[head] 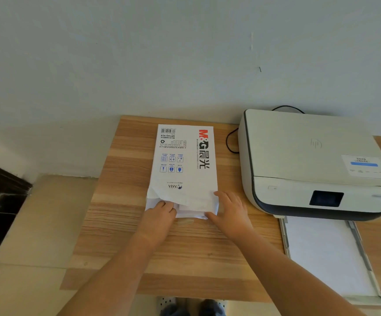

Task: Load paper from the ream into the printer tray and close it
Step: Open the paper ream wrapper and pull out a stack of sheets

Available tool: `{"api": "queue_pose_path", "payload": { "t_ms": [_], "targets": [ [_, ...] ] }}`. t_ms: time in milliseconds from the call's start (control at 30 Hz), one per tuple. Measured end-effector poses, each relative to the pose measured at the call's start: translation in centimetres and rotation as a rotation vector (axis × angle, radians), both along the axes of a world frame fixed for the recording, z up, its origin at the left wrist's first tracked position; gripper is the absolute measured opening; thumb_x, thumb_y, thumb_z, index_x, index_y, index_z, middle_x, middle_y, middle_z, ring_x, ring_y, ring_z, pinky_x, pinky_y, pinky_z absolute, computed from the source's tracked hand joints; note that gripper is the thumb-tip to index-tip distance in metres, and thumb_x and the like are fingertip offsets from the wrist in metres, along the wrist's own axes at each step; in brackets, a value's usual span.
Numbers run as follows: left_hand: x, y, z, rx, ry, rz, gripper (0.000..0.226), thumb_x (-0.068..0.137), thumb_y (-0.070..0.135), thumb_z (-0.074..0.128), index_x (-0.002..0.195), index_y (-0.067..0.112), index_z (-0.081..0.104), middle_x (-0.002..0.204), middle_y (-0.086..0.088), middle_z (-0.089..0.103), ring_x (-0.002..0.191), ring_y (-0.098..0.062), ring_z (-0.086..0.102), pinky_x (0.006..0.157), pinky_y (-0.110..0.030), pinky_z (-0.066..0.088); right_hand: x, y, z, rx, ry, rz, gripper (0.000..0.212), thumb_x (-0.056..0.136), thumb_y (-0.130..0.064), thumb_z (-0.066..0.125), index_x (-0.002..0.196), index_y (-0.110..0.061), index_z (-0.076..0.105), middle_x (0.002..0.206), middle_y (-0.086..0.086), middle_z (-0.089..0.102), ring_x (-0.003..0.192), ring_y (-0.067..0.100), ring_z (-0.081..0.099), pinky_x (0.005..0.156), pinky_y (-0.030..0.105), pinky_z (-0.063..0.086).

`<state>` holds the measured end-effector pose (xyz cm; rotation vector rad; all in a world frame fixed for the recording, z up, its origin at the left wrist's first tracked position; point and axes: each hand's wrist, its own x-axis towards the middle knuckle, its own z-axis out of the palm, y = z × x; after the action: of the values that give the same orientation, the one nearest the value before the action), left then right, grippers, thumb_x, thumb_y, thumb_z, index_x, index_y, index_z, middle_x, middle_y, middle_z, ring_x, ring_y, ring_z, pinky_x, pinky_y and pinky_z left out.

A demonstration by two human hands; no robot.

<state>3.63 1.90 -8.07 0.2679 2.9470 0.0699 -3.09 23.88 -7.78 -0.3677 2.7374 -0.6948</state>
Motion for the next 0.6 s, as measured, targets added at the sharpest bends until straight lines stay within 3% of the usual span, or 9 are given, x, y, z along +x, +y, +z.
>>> {"api": "queue_pose_path", "payload": {
  "t_ms": [267, 367, 433, 600],
  "targets": [
    [1.6, 0.1, -0.6, -0.009, 0.052, -0.018, 0.049, 0.017, -0.002, 0.082, 0.058, 0.016, 0.063, 0.065, 0.003, 0.059, 0.058, -0.015, 0.060, 0.032, -0.021, 0.036, 1.9, 1.2, -0.3, -0.132, -0.209, -0.227, 0.054, 0.088, -0.043, 0.060, 0.136, -0.022, 0.045, 0.136, -0.003, 0.048, 0.126, 0.018, 0.043, 0.105, 0.036, 0.039],
    [2.3, 0.2, -0.6, -0.017, 0.054, -0.031, 0.048, 0.018, -0.001, 0.084, 0.058, 0.017, 0.064, 0.067, 0.003, 0.061, 0.060, -0.014, 0.061, 0.032, -0.022, 0.038, 2.5, 1.3, -0.2, -0.207, -0.346, -0.402, 0.043, 0.091, -0.041, 0.057, 0.127, -0.018, 0.056, 0.119, -0.003, 0.060, 0.103, 0.012, 0.056, 0.082, 0.027, 0.049],
    [2.9, 0.2, -0.9, -0.017, 0.048, -0.036, 0.049, 0.018, -0.001, 0.084, 0.059, 0.017, 0.065, 0.068, 0.003, 0.062, 0.061, -0.014, 0.062, 0.032, -0.022, 0.038, 2.9, 1.4, -0.2, -0.263, -0.448, -0.487, 0.038, 0.090, -0.043, 0.058, 0.120, -0.021, 0.058, 0.108, -0.006, 0.062, 0.091, 0.009, 0.057, 0.068, 0.023, 0.046],
    [4.7, 0.5, -2.2, -0.017, 0.057, -0.058, 0.043, 0.026, 0.004, 0.084, 0.058, 0.021, 0.060, 0.065, 0.006, 0.057, 0.055, -0.012, 0.054, 0.037, -0.024, 0.035, 3.5, 1.3, -1.2, -0.439, -0.620, -0.648, 0.032, 0.085, -0.041, 0.066, 0.110, -0.020, 0.061, 0.104, -0.001, 0.067, 0.095, 0.018, 0.062, 0.088, 0.039, 0.053]
  ]
}}
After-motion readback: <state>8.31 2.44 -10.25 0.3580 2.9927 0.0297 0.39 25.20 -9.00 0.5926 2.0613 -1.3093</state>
